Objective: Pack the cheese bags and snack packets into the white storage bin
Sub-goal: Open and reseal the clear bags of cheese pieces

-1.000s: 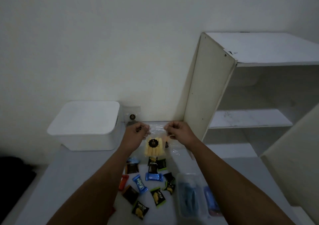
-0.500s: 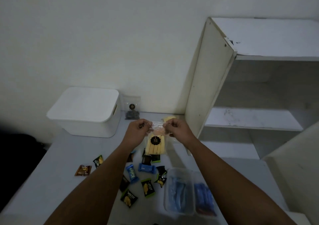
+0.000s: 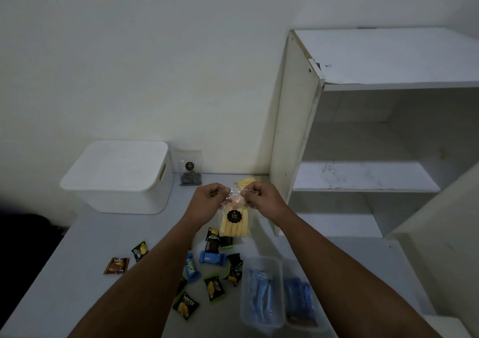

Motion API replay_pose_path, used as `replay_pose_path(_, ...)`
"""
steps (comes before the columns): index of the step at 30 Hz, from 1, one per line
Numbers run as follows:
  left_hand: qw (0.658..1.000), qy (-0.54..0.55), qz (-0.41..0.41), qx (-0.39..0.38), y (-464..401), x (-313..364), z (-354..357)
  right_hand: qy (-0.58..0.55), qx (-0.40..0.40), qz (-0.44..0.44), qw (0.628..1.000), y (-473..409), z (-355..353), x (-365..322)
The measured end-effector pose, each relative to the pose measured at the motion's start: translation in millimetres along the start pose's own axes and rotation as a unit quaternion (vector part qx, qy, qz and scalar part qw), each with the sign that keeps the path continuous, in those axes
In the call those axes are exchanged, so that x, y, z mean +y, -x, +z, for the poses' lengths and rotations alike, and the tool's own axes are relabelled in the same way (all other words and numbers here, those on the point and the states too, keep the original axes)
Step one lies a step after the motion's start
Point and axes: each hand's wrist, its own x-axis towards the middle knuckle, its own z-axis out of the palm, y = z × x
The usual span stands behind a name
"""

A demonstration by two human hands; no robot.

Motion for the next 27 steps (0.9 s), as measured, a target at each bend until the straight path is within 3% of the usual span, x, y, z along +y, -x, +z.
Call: replay_pose_path(27, 0.993, -0.104, 0.041, -0.031, -23, -6, 4, 0.008, 0.003, -0.028, 1.0, -6, -12, -1)
